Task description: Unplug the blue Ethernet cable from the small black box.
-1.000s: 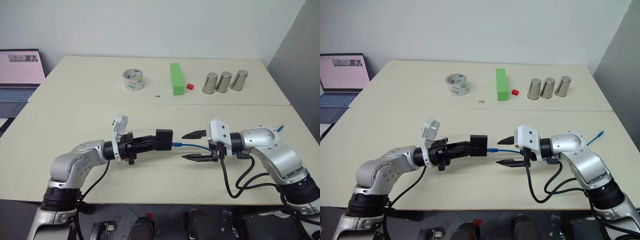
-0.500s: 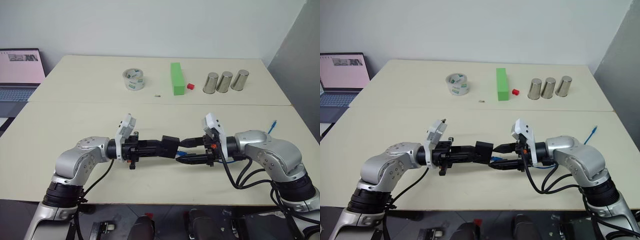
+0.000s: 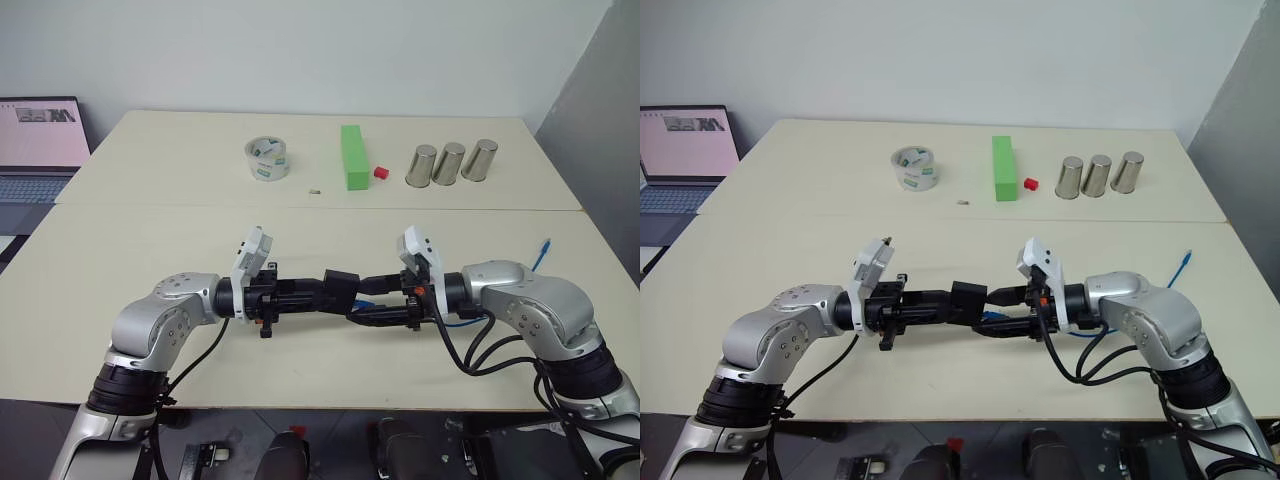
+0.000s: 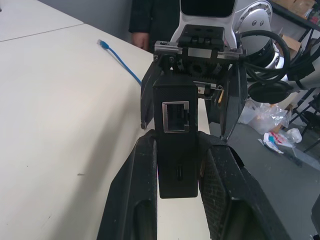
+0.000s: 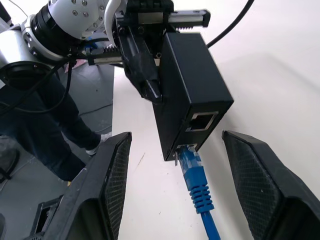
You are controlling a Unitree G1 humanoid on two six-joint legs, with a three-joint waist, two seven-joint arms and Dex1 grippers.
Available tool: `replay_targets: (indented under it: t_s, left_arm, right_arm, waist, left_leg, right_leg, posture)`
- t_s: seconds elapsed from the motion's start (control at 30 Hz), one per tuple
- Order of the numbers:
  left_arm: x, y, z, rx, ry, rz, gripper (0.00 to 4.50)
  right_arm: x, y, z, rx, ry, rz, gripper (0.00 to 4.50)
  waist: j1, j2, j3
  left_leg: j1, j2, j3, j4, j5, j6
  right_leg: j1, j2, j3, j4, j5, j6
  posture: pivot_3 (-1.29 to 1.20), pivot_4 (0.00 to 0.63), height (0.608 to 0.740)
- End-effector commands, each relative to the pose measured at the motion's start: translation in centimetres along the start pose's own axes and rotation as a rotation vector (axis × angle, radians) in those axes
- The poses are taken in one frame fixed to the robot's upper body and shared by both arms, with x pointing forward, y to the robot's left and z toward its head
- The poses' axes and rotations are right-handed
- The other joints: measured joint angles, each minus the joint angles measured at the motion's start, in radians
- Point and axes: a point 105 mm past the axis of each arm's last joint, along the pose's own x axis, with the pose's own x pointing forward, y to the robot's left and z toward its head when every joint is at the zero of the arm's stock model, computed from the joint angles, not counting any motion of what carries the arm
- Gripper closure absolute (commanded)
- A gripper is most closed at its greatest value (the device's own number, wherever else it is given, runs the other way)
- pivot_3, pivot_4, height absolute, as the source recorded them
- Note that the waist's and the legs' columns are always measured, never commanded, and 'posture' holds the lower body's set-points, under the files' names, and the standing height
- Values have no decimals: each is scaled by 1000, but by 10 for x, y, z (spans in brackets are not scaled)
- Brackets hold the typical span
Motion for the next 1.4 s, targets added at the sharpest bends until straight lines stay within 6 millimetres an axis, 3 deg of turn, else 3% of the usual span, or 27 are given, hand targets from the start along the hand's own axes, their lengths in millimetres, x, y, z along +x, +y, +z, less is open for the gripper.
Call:
replay_targets:
  t_s: [0.03, 0.13, 0.37, 0.57, 1.0, 1.4]
  left_arm:
    - [0, -2, 8, 40, -23, -1, 3708]
    - [0, -2, 8, 40, -24, -2, 3708]
    - [1, -3, 8, 40, -26, -5, 3708]
    - [1, -5, 7, 39, -19, -22, 3726]
    - [1, -10, -5, 68, 56, -47, 3726]
    - [-19, 1, -14, 86, 120, 64, 3726]
  right_arm:
    - [-1, 1, 7, -44, -2, 7, 1441]
    - [-1, 1, 7, -43, -2, 5, 1441]
    - [-1, 0, 5, -57, 18, 8, 3244]
    - [-3, -1, 3, -69, 41, 27, 4464]
    - [-6, -6, 1, -92, 121, 59, 4473]
    - [-37, -33, -21, -68, 195, -90, 4473]
  waist:
    - [0, 0, 0]
    - [0, 0, 0]
    - [0, 0, 0]
    - [0, 0, 0]
    - [0, 0, 0]
    - [0, 0, 0]
  left_leg:
    - [0, 0, 0, 0, 0, 0]
    - [0, 0, 0, 0, 0, 0]
    - [0, 0, 0, 0, 0, 0]
    - [0, 0, 0, 0, 0, 0]
    - [0, 0, 0, 0, 0, 0]
    - [0, 0, 0, 0, 0, 0]
  right_leg:
    - [0, 0, 0, 0, 0, 0]
    - [0, 0, 0, 0, 0, 0]
    - [0, 0, 0, 0, 0, 0]
    - [0, 0, 0, 0, 0, 0]
    - [0, 0, 0, -1, 0, 0]
    - [0, 0, 0, -1, 0, 0]
  posture:
    - [0, 150, 740]
    - [0, 150, 740]
    - [0, 150, 740]
    - [0, 150, 740]
    - [0, 150, 740]
    - [0, 150, 740]
